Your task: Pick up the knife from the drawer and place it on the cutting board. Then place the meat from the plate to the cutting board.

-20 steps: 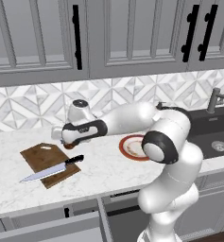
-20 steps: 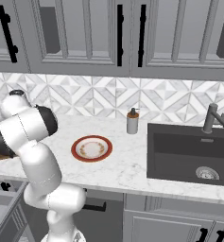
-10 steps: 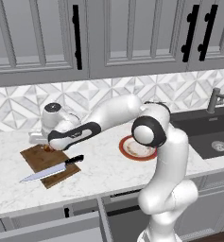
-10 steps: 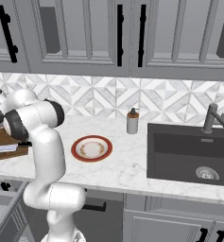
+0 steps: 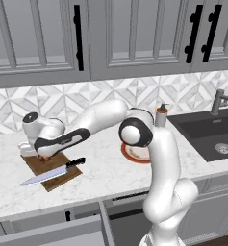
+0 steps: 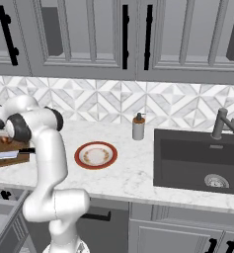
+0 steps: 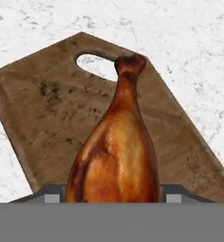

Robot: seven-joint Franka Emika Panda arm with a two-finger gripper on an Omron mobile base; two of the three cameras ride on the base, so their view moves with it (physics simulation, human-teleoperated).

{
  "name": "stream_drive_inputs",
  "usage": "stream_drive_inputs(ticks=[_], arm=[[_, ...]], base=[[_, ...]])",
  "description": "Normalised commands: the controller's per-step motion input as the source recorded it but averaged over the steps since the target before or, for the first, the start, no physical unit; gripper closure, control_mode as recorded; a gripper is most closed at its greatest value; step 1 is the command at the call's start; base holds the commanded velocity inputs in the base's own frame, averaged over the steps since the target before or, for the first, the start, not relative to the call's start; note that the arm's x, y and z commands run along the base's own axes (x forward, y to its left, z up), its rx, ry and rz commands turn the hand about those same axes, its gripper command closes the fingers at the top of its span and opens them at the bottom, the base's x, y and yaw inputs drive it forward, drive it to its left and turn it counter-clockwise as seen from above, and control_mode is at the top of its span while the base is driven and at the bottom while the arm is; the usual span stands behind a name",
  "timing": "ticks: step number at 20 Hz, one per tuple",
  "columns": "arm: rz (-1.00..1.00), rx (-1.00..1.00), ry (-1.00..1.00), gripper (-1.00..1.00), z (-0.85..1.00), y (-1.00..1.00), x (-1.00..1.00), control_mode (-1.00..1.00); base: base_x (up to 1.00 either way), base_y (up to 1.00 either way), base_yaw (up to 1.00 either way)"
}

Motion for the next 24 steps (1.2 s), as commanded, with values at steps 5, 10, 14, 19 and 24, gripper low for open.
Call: stream_drive_inputs(ticks=[5,10,14,19,24], arm=[[0.01,0.00,0.00,-1.00,-0.01,-0.01,0.03,-1.00],[0.00,-0.01,-0.02,-1.00,-0.04,-0.11,-0.01,-1.00],[0.00,0.00,-0.06,-1.00,0.02,-0.38,-0.17,-1.00],[-0.03,0.03,-0.15,-1.00,0.28,-1.00,-0.85,-1.00],[-0.03,0.07,-0.21,-1.00,0.42,-1.00,-1.00,-1.00]], base=[[0.00,0.00,0.00],[0.00,0.00,0.00],[0.00,0.00,0.00],[0.00,0.00,0.00],[0.00,0.00,0.00]])
